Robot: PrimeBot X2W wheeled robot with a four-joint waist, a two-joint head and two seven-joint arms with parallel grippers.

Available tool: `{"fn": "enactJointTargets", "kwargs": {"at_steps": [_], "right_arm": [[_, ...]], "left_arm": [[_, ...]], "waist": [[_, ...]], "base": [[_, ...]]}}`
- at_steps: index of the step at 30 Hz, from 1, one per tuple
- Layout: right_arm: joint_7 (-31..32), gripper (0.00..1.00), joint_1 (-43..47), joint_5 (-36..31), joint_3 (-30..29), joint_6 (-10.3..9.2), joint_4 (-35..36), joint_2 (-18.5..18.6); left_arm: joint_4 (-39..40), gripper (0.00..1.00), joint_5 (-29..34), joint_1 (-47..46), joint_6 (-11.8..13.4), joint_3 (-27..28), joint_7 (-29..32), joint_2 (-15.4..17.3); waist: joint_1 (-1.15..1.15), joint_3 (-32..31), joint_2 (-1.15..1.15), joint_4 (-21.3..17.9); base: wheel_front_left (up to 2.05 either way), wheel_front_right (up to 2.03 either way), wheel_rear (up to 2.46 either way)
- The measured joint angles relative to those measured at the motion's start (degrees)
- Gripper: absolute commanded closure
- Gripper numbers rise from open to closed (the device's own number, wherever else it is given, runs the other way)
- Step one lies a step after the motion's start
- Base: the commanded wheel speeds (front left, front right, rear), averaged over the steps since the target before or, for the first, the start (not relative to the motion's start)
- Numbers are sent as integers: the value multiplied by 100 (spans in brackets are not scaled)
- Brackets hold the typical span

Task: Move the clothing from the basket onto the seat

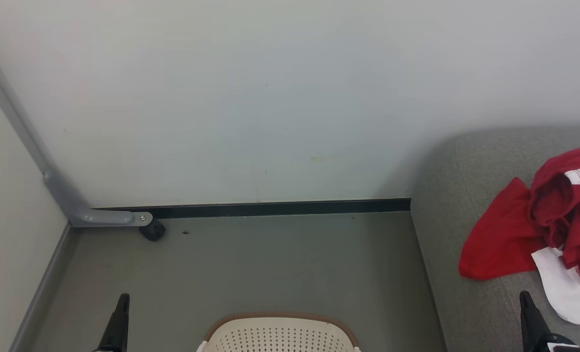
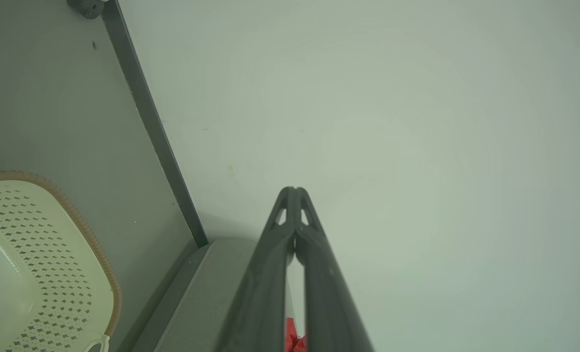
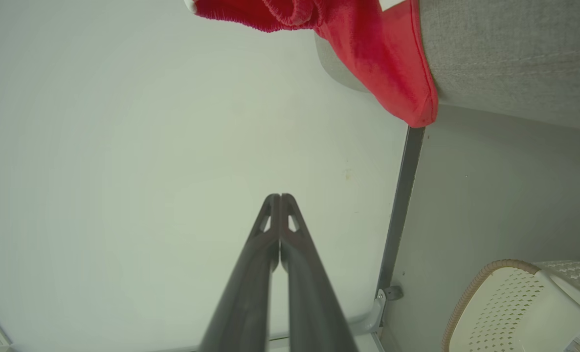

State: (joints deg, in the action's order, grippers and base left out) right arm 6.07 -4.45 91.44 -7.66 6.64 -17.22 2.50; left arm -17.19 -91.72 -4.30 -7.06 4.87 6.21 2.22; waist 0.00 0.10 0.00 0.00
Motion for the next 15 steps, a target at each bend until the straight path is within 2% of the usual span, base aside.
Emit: {"fn": "enactJointTargets", "kwargs": {"at_steps": [15], "right_arm": [[0, 100, 0, 0, 0, 1, 0, 0]], "left_arm": [[0, 100, 0, 0, 0, 0, 0, 0]], "waist": [[0, 0, 0, 0]], "base": [[0, 0, 0]]}}
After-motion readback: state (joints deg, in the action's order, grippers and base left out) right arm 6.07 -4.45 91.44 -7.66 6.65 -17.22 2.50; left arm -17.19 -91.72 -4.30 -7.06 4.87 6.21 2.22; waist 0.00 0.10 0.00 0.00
